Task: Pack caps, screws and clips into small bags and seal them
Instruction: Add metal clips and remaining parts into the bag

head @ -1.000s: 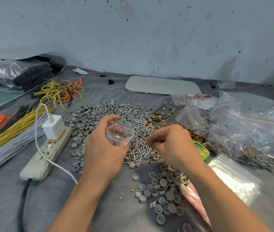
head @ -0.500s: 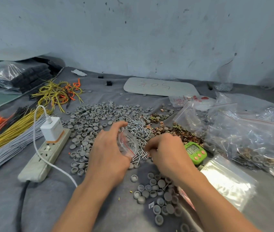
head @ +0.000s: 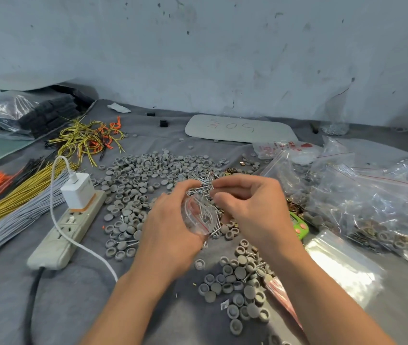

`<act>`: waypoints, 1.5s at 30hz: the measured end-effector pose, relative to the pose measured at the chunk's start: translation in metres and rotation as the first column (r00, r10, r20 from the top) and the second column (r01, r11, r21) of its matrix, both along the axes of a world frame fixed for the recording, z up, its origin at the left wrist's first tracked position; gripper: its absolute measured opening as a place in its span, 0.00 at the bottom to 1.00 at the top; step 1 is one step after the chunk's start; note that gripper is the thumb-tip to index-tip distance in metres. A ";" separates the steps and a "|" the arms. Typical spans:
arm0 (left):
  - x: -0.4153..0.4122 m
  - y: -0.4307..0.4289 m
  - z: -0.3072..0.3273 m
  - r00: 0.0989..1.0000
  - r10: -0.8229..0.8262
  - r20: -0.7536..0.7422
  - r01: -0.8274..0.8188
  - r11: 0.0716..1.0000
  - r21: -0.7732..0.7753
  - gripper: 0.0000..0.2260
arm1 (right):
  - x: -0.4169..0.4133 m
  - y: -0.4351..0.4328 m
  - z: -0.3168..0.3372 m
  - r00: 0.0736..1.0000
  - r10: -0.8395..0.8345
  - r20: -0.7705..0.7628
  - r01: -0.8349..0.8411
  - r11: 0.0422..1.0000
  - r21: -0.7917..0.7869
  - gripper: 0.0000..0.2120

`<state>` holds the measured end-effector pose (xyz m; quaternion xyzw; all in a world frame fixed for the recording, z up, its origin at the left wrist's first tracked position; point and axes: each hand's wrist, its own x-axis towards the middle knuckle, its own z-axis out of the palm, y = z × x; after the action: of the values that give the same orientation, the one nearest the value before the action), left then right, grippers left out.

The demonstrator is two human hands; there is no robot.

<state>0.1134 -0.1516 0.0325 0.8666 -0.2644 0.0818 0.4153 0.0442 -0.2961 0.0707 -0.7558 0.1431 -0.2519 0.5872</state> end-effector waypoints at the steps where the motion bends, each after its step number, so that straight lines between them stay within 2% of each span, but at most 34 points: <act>1: 0.001 0.001 0.000 1.000 0.010 0.006 -0.010 1.000 -0.006 0.38 | -0.001 -0.008 0.000 0.999 -0.053 0.007 0.053 0.999 -0.012 0.10; 3: 0.002 0.002 0.000 1.000 0.023 0.005 -0.022 0.999 -0.029 0.39 | -0.004 -0.027 -0.003 0.987 -0.161 -0.032 0.156 0.981 -0.115 0.09; 5: 0.002 0.004 0.001 1.000 0.027 0.010 -0.027 0.997 -0.071 0.38 | -0.006 -0.041 -0.009 0.957 -0.233 -0.172 0.161 0.922 -0.352 0.11; 7: 0.002 0.005 0.001 0.999 0.031 0.021 -0.028 0.993 -0.114 0.37 | -0.005 -0.047 -0.017 0.885 -0.278 -0.374 0.042 0.847 -0.530 0.12; 8: 0.002 0.005 0.002 0.999 0.033 0.024 -0.030 0.992 -0.125 0.35 | -0.004 -0.048 -0.021 0.844 -0.288 -0.453 -0.022 0.825 -0.565 0.11; 11: 0.000 0.003 0.003 0.999 0.038 0.025 -0.035 0.992 -0.118 0.36 | 0.000 -0.044 -0.026 0.782 -0.300 -0.546 -0.127 0.781 -0.611 0.10; 18: -0.002 0.003 0.003 0.999 0.030 0.010 -0.029 0.994 -0.102 0.36 | 0.008 -0.048 -0.032 0.781 -0.313 -0.540 -0.205 0.689 -0.695 0.01; 21: -0.001 0.003 0.003 0.999 0.032 0.014 -0.030 0.995 -0.092 0.35 | 0.006 -0.050 -0.030 0.810 -0.340 -0.477 -0.143 0.676 -0.723 0.07; 23: -0.001 0.003 0.003 0.999 0.038 0.005 -0.038 0.997 -0.068 0.36 | 0.005 -0.051 -0.026 0.847 -0.342 -0.408 -0.049 0.713 -0.700 0.09; 27: -0.002 -0.001 0.006 1.000 0.026 0.007 -0.026 1.000 0.004 0.36 | -0.002 -0.041 -0.013 0.950 -0.234 -0.207 0.121 0.886 -0.448 0.07; 31: -0.006 -0.005 0.006 1.000 0.001 0.000 -0.001 1.000 -0.002 0.35 | -0.008 -0.016 0.002 0.995 -0.039 -0.092 0.010 0.956 -0.292 0.07; 36: -0.007 -0.004 0.007 1.000 -0.017 -0.013 0.016 0.998 -0.068 0.33 | -0.001 0.005 0.003 0.991 0.015 -0.131 -0.061 0.932 -0.356 0.09; 38: -0.006 -0.003 0.006 1.000 -0.004 -0.015 0.003 0.998 -0.065 0.32 | -0.001 0.002 0.003 0.993 -0.016 -0.116 -0.025 0.939 -0.342 0.07; 41: -0.004 0.000 0.006 1.000 0.000 -0.024 -0.002 0.997 -0.075 0.32 | -0.001 -0.015 0.002 0.982 -0.160 -0.104 0.108 0.915 -0.388 0.05; 43: -0.004 0.002 0.007 1.000 -0.006 -0.025 0.004 0.998 -0.066 0.33 | 0.000 -0.026 -0.001 0.954 -0.254 -0.161 0.151 0.868 -0.474 0.06; 45: -0.003 0.004 0.006 0.999 -0.007 -0.033 0.005 0.997 -0.073 0.33 | 0.003 -0.034 -0.007 0.911 -0.317 -0.265 0.109 0.802 -0.587 0.08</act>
<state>0.1104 -0.1479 0.0387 0.8514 -0.2569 0.0754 0.4511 0.0470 -0.3296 0.0637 -0.9052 0.2504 -0.2095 0.2721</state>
